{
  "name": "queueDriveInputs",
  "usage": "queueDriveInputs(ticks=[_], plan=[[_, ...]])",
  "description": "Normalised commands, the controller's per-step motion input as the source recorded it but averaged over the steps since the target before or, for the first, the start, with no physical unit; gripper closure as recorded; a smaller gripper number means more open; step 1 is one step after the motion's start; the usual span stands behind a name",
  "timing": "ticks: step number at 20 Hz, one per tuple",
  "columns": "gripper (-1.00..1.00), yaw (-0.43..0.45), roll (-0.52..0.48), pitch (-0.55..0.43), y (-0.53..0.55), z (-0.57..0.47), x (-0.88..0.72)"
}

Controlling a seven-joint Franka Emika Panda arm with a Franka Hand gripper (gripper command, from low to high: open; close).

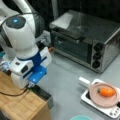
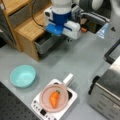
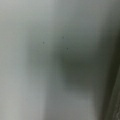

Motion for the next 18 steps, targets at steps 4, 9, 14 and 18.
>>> queueDriveInputs(ticks=[4, 9, 14, 18], plan=[[-1.00, -0.036, 0.157, -0.203, 0.19, -0.32, -0.38], [-1.00, -0.079, 0.165, -0.185, 0.31, -0.26, -0.37], [-1.00, -0.120, 0.156, -0.159, 0.37, -0.21, -0.31], [-1.00, -0.145, 0.117, -0.147, 0.34, -0.16, -0.20]])
